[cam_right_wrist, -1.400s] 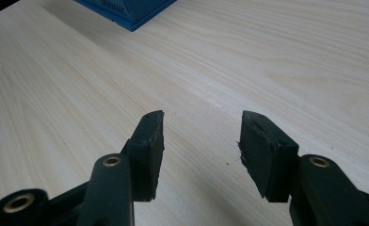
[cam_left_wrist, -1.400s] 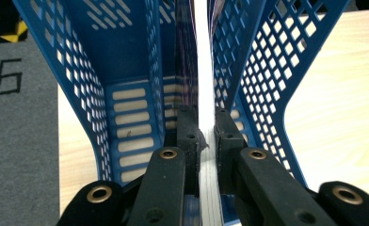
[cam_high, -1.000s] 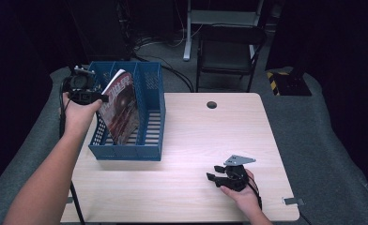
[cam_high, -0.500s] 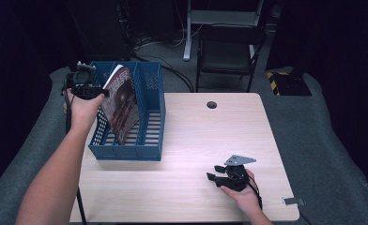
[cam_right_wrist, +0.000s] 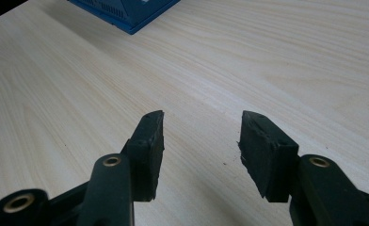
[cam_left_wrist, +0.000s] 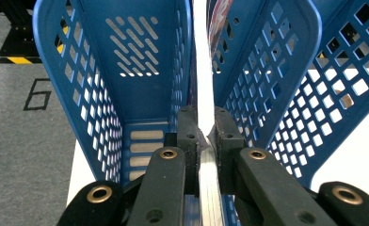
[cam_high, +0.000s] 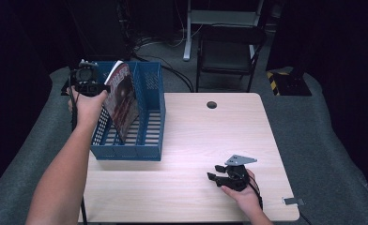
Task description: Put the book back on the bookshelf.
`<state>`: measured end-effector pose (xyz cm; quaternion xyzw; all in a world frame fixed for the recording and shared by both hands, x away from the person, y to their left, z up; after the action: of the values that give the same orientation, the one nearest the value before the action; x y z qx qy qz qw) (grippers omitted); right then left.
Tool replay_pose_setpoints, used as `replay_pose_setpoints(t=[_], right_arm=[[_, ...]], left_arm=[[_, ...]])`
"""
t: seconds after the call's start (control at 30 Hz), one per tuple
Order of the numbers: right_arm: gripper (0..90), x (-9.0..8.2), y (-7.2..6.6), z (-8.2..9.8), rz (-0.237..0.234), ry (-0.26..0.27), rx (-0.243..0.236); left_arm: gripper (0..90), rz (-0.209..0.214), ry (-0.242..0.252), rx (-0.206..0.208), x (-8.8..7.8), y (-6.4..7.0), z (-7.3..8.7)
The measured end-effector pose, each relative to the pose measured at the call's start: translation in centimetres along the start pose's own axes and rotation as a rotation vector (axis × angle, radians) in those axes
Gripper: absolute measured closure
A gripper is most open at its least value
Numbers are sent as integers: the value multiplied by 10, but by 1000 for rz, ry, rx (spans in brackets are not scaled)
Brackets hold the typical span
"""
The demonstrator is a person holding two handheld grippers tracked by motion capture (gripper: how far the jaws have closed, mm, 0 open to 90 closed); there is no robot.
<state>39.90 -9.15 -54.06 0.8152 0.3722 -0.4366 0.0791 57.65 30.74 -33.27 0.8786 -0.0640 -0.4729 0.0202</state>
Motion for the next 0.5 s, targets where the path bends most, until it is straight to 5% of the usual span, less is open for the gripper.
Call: replay_pose_setpoints(t=[0.5], right_arm=[[500,0,0,0,-2,-2,4]], left_arm=[[843,-8,17,1,10,-1,3]])
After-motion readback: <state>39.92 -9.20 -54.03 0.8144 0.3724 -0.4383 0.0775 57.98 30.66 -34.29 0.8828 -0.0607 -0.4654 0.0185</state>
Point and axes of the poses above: each handheld gripper's, and its own axes: x roughly forward along the jaws, z roughly out of its underside, y roughly to its right, the point moved 8 cm from there along x, roughly forward along the jaws, and after that the axes turned 15 degrees about -y, right-handed, at the moved point
